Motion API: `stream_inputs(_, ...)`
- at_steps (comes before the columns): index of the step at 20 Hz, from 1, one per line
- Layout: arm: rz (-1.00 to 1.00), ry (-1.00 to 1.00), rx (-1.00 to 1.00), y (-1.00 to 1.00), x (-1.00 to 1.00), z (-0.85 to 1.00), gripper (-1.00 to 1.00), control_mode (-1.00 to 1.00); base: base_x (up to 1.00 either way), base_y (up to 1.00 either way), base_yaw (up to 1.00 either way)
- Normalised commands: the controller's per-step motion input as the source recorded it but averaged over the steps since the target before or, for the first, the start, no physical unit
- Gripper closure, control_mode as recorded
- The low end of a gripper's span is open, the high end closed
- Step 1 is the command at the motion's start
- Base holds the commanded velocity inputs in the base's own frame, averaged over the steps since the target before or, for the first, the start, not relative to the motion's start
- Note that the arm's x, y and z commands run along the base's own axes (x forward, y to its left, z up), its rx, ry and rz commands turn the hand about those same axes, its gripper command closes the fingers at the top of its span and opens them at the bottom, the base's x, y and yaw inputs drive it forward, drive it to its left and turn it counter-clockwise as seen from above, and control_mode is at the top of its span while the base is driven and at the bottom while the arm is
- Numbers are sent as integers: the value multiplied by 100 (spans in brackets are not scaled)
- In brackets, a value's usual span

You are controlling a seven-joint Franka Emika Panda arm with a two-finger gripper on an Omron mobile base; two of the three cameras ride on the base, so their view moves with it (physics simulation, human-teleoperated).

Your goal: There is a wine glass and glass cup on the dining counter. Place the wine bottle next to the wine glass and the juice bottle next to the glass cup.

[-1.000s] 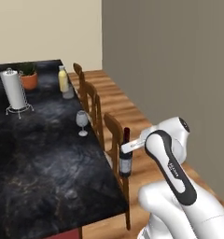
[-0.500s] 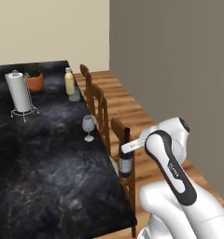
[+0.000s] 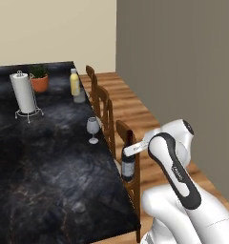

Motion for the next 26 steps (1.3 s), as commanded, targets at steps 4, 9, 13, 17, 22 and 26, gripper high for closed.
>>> stream_inputs(4,0,0,0,0,0,0,100,100,0,0,0)
stream_inputs(9,0,0,0,0,0,0,100,100,0,0,0)
stream_inputs(13,0,0,0,0,0,0,100,100,0,0,0)
stream_inputs(17,0,0,0,0,0,0,100,100,0,0,0)
stream_inputs(22,6,-3,-1,2,0,5,100,-100,0,0,1)
stream_inputs(26,9,-6,0,12,0,29,100,-100,0,0,0)
